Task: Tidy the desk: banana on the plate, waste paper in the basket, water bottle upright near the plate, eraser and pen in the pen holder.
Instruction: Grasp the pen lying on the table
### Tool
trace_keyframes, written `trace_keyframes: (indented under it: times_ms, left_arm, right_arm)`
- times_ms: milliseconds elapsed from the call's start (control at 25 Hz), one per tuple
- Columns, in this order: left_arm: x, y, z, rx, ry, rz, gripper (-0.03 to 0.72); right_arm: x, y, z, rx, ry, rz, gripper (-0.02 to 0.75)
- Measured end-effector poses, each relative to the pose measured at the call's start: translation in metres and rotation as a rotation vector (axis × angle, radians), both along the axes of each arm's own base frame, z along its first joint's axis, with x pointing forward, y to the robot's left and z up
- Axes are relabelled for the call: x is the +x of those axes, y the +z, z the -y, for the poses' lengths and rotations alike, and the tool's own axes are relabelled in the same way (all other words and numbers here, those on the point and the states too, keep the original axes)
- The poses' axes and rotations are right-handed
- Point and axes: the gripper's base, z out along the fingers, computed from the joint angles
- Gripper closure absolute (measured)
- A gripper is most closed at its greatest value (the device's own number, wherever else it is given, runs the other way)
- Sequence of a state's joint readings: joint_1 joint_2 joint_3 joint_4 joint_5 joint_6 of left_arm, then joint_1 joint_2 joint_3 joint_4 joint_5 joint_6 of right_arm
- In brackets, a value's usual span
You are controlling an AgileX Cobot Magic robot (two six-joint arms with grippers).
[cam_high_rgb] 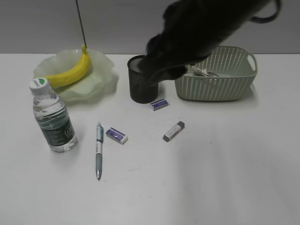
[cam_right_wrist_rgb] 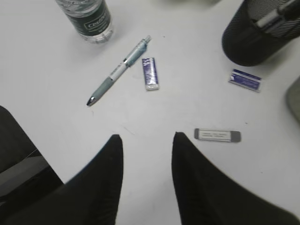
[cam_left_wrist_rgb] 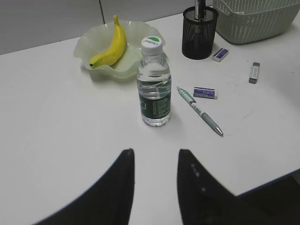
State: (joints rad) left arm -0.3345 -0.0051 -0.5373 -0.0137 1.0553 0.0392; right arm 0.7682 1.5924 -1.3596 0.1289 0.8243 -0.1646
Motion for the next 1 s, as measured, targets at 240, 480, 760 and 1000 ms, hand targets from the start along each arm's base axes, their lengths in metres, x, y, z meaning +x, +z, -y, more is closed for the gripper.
trace_keyframes:
  times_ms: [240, 480, 760, 1000]
  left_arm:
    - [0.000, 0.000, 0.000, 0.000, 0.000, 0.000, 0.452]
    - [0.000, 0.000, 0.000, 0.000, 0.000, 0.000, 0.450]
    - [0.000, 0.000, 0.000, 0.000, 0.000, 0.000, 0.450]
    - [0.000, 0.000, 0.000, 0.000, 0.000, 0.000, 0.450]
  right_arm:
    - [0.017, -0.036, -0.072, -0.072, -0.003, -0.158, 0.445]
    - [0.036, -0.080, -0.109, -0.116, -0.179, -0.333, 0.445]
    - [0.050, -0.137, -0.129, -0.180, -0.291, -0.457, 0.445]
    - [0.057, -0.171, -0.139, -0.205, -0.366, -0.513, 0.386]
